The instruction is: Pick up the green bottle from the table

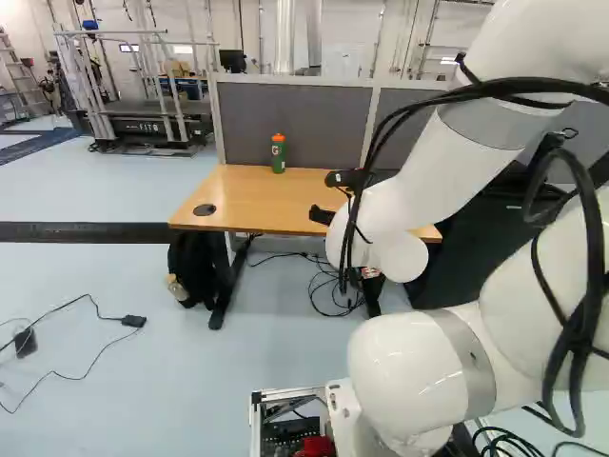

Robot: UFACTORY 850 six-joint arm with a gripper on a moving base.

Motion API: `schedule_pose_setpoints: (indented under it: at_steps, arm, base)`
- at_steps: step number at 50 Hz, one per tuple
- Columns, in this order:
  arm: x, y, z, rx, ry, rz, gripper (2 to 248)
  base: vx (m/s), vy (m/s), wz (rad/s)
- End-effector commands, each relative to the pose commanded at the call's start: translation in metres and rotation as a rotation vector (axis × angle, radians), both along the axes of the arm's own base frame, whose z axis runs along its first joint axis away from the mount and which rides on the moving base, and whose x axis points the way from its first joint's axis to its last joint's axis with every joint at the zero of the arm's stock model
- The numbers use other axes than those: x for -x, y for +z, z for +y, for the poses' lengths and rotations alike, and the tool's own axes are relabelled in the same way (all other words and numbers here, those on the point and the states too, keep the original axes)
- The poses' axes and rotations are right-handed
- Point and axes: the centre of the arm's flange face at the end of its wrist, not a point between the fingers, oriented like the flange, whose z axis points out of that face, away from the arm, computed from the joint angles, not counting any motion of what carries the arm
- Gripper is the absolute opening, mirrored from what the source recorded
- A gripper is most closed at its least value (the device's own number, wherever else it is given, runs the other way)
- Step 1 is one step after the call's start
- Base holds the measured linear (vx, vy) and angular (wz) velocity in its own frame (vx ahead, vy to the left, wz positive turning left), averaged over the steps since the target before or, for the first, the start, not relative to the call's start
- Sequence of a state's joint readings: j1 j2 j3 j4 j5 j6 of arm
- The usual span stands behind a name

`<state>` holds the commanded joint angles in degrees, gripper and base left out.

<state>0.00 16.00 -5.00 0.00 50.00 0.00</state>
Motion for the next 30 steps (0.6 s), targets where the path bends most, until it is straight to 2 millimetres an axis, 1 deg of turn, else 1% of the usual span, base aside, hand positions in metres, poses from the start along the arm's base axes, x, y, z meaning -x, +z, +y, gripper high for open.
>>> schedule_pose_setpoints:
  at_steps: [30]
  arm:
    - [0.0, 0.0, 0.0, 0.0, 0.0, 0.0, 247]
  base:
    - [0.164, 0.062, 0.005]
